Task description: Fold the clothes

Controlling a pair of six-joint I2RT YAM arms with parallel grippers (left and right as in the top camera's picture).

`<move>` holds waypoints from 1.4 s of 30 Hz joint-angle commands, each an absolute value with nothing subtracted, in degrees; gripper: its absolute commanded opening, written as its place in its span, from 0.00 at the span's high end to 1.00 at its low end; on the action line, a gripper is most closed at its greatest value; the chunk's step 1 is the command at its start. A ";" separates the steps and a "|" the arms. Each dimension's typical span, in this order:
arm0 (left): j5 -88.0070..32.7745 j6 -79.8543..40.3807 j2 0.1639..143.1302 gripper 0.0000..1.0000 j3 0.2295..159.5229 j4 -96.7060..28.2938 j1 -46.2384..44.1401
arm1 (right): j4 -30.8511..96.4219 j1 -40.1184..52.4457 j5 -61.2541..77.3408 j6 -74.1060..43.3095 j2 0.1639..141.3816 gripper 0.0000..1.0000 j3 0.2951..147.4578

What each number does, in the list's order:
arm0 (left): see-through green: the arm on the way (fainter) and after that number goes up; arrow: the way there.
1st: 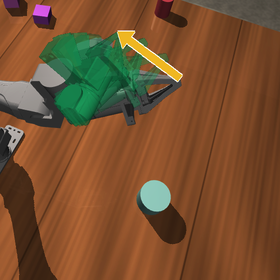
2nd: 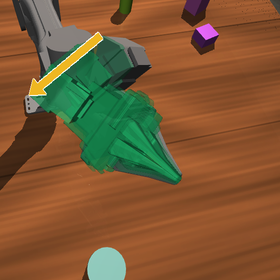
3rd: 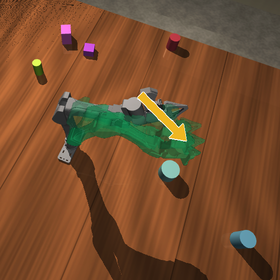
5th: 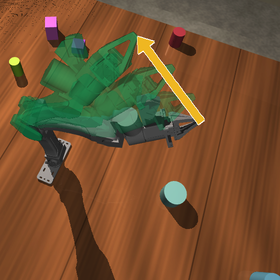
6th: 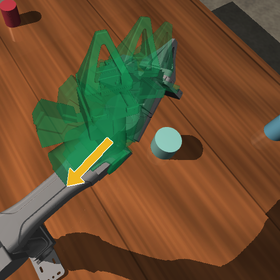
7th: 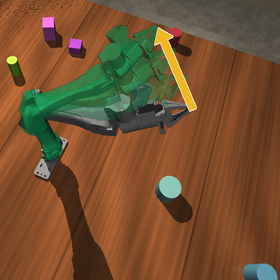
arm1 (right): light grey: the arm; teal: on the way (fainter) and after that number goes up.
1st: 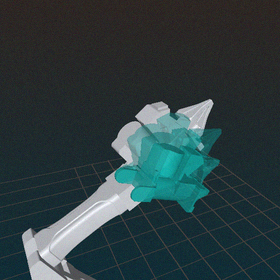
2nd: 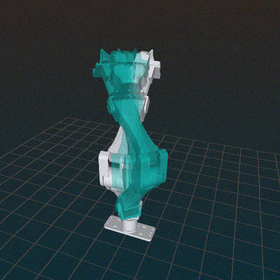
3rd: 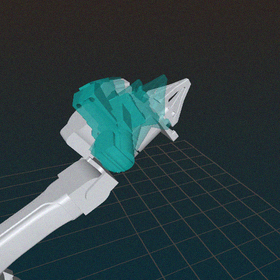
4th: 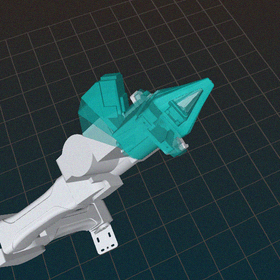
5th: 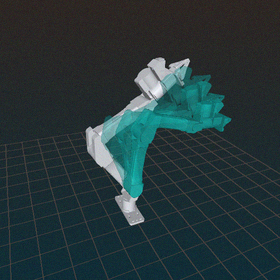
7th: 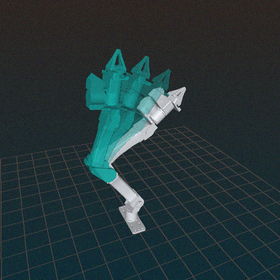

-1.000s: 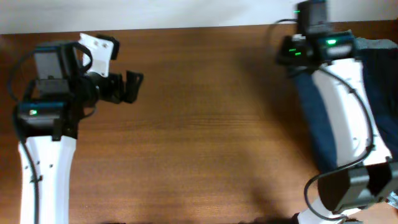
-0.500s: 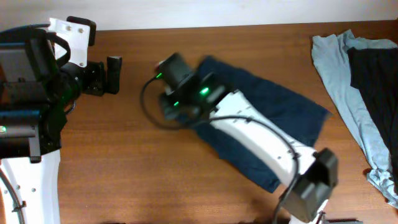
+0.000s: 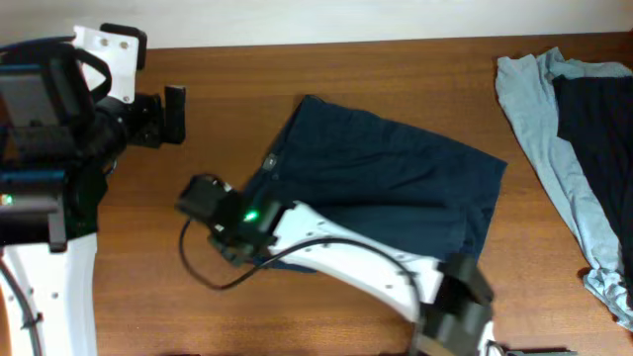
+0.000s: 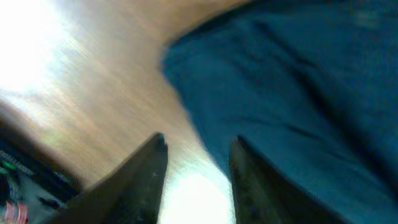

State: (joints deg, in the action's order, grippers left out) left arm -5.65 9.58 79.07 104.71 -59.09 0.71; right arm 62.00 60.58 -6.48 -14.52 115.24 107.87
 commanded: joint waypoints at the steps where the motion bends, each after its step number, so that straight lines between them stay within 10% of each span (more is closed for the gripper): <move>1: -7.31 9.91 83.48 0.01 105.47 -58.78 0.51 | 65.56 56.01 -16.05 -17.43 106.15 0.48 108.71; 7: -24.97 13.91 97.36 0.11 105.47 -57.43 -0.78 | 73.73 37.15 -11.79 -29.50 101.19 0.25 108.71; 15: -25.08 15.07 119.68 0.99 105.47 -44.27 -9.30 | 80.77 16.67 1.52 -29.34 101.67 0.25 108.64; 32: -9.56 12.62 142.71 1.00 105.47 -32.40 -17.56 | 84.29 12.67 -2.22 -28.80 101.67 0.25 108.64; 37: 12.45 1.93 144.46 1.00 105.47 -34.35 -13.34 | 84.20 12.67 -3.40 -28.82 101.69 0.21 108.64; 42: 5.06 -0.38 144.29 1.00 107.48 -37.17 -2.66 | 80.42 12.67 -6.70 -28.77 101.73 0.17 106.59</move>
State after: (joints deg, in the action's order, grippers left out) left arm 1.37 2.39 138.26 109.54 -33.82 -10.79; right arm 83.11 12.82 -4.08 -28.51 101.73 108.25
